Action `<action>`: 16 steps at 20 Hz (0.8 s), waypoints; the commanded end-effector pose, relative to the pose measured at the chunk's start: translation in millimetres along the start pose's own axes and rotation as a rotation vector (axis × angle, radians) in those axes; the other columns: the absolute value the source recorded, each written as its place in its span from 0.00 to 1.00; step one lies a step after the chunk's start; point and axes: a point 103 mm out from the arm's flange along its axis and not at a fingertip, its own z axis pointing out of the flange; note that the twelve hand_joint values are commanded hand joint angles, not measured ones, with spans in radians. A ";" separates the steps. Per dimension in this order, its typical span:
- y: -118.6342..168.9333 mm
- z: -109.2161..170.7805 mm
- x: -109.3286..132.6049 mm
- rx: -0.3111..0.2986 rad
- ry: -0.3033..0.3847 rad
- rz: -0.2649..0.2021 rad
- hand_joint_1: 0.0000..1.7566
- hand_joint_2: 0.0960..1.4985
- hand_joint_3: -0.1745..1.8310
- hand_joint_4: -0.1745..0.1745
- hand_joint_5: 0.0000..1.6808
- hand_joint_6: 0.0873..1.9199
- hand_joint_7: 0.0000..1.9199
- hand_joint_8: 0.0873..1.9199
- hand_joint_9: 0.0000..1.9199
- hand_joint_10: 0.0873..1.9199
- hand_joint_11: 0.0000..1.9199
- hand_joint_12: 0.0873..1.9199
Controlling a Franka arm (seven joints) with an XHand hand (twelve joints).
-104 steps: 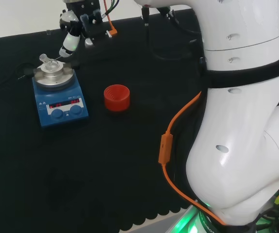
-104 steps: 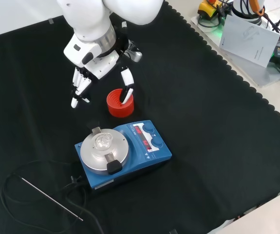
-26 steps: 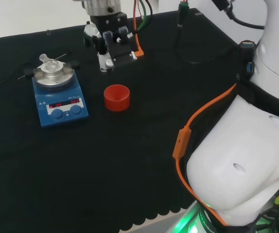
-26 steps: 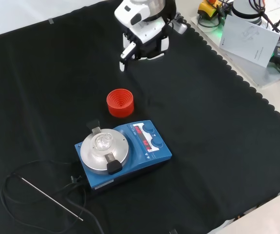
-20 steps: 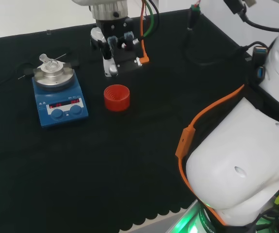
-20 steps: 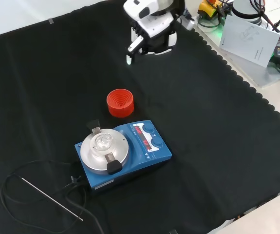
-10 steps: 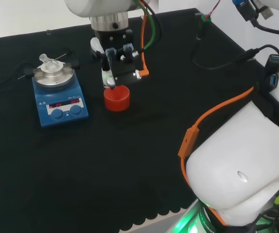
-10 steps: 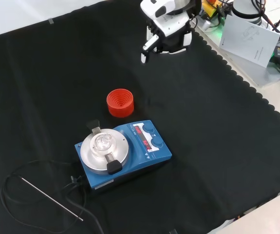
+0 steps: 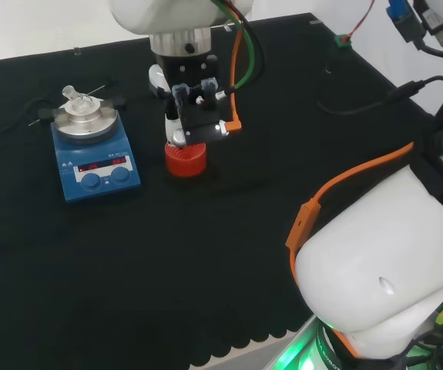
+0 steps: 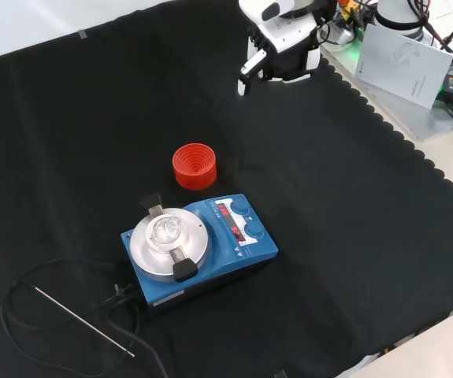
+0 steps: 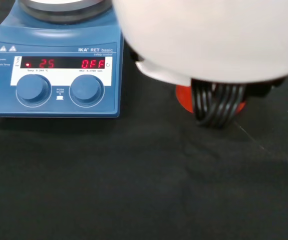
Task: Turn on the heater.
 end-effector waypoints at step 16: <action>-13.9 14.8 19.8 0.017 0.002 -0.042 0.91 0.09 0.78 0.18 0.21 0.37 0.68 0.60 0.70 0.50 0.63 0.49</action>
